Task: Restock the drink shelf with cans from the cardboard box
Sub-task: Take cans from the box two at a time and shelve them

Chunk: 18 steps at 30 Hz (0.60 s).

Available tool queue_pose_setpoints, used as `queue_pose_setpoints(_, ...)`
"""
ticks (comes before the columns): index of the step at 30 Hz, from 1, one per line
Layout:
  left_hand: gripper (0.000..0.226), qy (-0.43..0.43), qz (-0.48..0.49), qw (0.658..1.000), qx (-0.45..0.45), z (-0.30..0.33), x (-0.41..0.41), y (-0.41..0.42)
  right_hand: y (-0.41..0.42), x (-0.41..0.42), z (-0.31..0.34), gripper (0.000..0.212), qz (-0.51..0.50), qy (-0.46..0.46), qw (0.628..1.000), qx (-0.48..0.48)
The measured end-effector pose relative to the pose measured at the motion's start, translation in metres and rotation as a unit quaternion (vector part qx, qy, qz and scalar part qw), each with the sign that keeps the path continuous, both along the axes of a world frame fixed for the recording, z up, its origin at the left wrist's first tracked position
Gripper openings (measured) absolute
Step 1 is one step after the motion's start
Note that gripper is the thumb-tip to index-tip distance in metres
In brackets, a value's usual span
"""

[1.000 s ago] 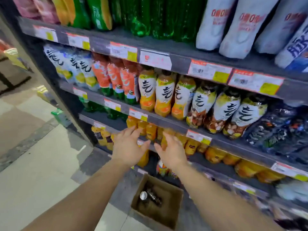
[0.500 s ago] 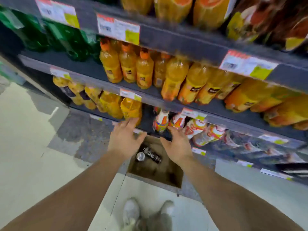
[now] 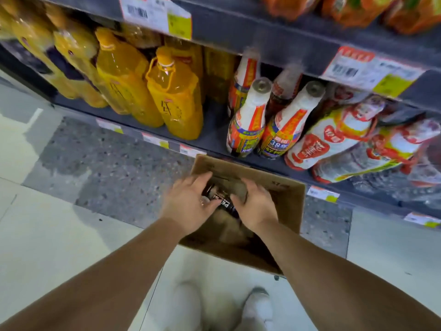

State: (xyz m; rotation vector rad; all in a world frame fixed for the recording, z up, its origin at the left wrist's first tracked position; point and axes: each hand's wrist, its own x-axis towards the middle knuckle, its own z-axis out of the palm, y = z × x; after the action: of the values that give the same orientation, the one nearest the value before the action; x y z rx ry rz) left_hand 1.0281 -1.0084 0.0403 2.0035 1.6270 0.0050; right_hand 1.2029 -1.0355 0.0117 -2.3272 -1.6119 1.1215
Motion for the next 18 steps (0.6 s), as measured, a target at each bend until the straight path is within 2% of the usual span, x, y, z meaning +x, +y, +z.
queue_pose_setpoints(5, 0.075, 0.109, -0.099, 0.988, 0.046, -0.048, -0.002, -0.006, -0.005, -0.002, -0.062, 0.057, -0.006, 0.004, 1.000, -0.026)
queue_pose_setpoints(9, 0.082, 0.206, -0.154, 0.965, 0.046, -0.055, 0.003, -0.008, -0.003, 0.000, -0.089, 0.059, -0.002, -0.001, 0.999, -0.045)
queue_pose_setpoints(13, 0.087, 0.268, -0.185, 0.945, 0.022, -0.073, 0.008, -0.008, 0.003, -0.004, -0.122, 0.059, -0.006, 0.003, 0.998, -0.066)
queue_pose_setpoints(18, 0.071, 0.315, -0.206, 0.926, 0.041, -0.088, 0.009, -0.004, 0.011, -0.016, -0.158, 0.064, -0.004, 0.032, 0.995, -0.091)
